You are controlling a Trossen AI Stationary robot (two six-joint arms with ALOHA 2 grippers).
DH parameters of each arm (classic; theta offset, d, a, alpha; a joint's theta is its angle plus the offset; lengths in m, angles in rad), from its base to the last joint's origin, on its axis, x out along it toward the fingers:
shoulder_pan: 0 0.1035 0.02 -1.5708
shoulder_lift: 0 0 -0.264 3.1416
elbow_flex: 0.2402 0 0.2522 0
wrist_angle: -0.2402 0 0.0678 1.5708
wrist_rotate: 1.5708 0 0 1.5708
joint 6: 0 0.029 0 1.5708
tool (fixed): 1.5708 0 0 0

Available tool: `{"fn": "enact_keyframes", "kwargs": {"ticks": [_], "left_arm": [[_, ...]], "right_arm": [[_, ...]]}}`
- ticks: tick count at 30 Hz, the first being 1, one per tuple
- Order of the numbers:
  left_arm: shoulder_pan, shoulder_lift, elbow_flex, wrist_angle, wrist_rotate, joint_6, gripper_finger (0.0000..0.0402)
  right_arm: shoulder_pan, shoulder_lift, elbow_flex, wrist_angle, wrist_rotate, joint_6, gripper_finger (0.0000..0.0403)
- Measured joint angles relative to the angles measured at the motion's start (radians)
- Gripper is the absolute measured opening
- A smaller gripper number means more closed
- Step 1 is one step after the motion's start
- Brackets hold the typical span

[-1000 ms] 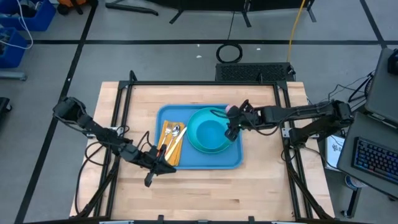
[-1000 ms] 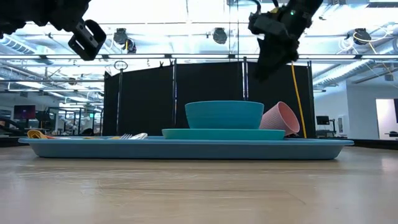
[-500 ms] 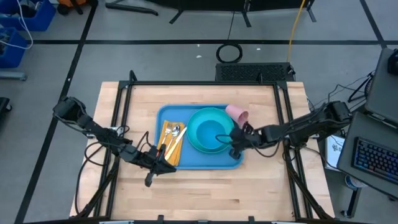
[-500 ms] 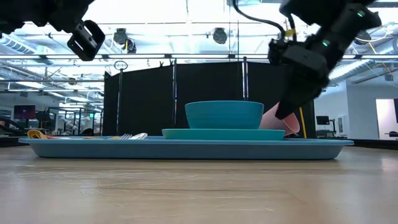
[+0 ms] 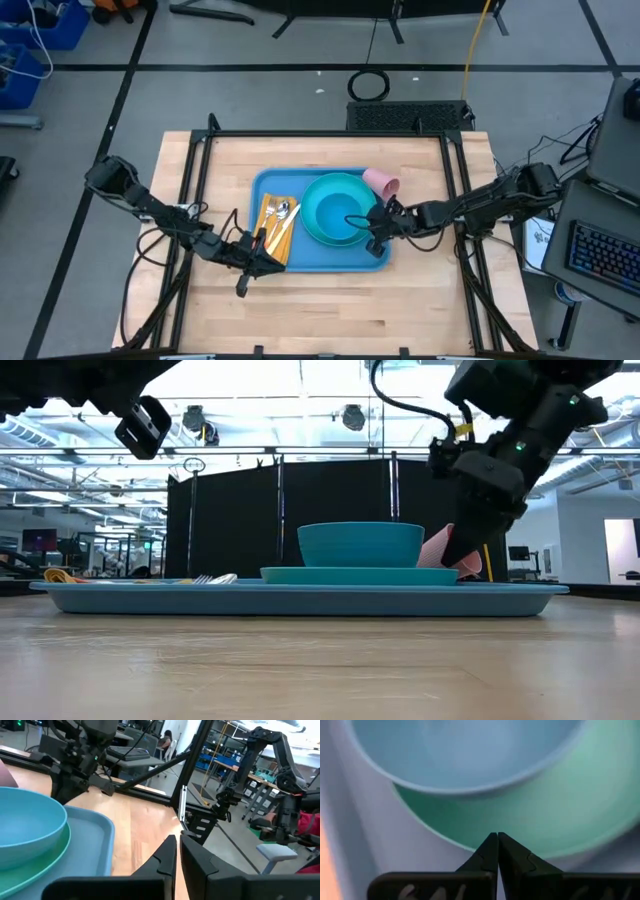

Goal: Set up tray
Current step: Adjust the pink cup, blue plate, blue bowl, blue serving tray, and yellow knife

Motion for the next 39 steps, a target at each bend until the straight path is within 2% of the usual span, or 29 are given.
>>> {"fn": "enact_keyframes", "kwargs": {"ticks": [9, 12, 15, 26, 30, 36, 39], "left_arm": [[0.004, 0.0, 0.0, -0.007, 0.001, -0.002, 0.0006], [0.004, 0.0, 0.0, -0.008, 0.001, -0.002, 0.002], [0.004, 0.0, 0.0, -0.01, 0.001, -0.002, 0.0028], [0.005, 0.0, 0.0, -0.014, -0.016, -0.003, 0.003], [0.005, 0.0, 0.0, -0.015, -0.016, -0.003, 0.003], [0.005, 0.0, 0.0, -0.014, -0.016, -0.003, 0.0031], [0.005, 0.0, 0.0, -0.015, -0.016, -0.006, 0.0031]], "right_arm": [[-0.025, 0.123, 0.002, 0.144, -0.097, -0.046, 0.0], [-0.024, 0.131, 0.002, 0.149, -0.11, -0.046, 0.0], [-0.023, 0.13, 0.004, 0.156, -0.168, -0.021, 0.0], [0.028, 0.131, 0.004, 0.226, -0.231, 0.009, 0.0], [0.045, 0.135, 0.005, 0.252, -0.287, 0.04, 0.0], [0.071, 0.137, 0.005, 0.281, -0.306, 0.058, 0.0], [0.085, 0.136, 0.005, 0.282, -0.258, 0.044, 0.0]]}}
